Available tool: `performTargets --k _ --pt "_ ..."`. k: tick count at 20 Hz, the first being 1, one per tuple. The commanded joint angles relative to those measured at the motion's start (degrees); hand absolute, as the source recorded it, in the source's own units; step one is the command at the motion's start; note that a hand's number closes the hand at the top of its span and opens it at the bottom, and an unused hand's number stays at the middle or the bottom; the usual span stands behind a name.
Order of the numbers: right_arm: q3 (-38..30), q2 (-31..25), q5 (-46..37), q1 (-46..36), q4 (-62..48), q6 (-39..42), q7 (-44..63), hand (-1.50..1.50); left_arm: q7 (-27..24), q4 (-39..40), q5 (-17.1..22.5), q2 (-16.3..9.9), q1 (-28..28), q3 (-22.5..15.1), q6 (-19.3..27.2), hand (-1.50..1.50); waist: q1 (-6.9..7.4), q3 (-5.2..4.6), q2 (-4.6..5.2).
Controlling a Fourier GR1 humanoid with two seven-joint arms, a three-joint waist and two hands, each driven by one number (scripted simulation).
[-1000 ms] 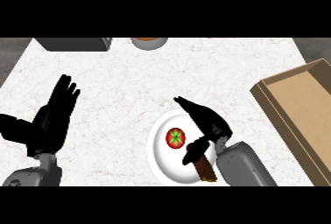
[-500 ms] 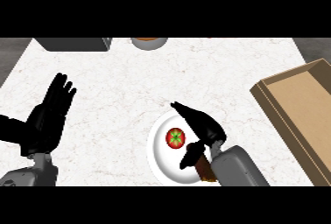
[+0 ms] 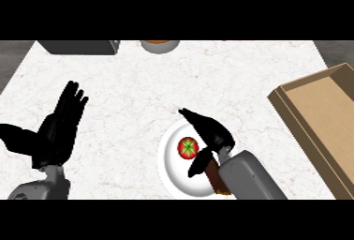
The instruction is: Pick the tomato from the plate and place it in the cardboard box
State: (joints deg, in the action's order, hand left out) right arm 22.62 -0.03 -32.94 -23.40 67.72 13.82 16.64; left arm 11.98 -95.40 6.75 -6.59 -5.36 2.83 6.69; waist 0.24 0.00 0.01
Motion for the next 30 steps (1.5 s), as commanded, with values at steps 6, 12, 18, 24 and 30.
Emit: performTargets --k 6,12,18,24,30 --pt "2.99 0.01 -0.23 0.03 -4.81 -4.04 -3.25 -1.50 -0.30 1.47 1.14 0.18 -1.03 2.37 -1.61 0.00 0.01 0.00 0.01" --pt "2.48 0.02 -3.02 0.31 -5.47 -4.62 -6.07 1.50 1.64 0.57 -1.76 0.85 -2.86 0.77 0.15 0.00 -0.06 0.01 0.00" --pt "4.26 0.02 -8.00 -1.97 -8.61 -9.46 -11.22 1.50 -0.88 1.12 -0.43 -0.64 -0.17 2.23 -3.02 0.00 0.05 0.00 0.03" --pt "16.16 -4.78 -18.62 13.21 13.44 -9.78 0.79 1.50 0.70 1.84 0.28 -0.31 -1.74 3.64 -1.44 0.00 -1.74 -0.07 -0.57" --pt "23.88 -7.74 -30.84 20.32 25.39 -12.72 9.21 1.50 -0.12 -1.22 -0.62 0.99 0.88 1.66 -1.50 0.00 -0.62 -0.02 -0.24"
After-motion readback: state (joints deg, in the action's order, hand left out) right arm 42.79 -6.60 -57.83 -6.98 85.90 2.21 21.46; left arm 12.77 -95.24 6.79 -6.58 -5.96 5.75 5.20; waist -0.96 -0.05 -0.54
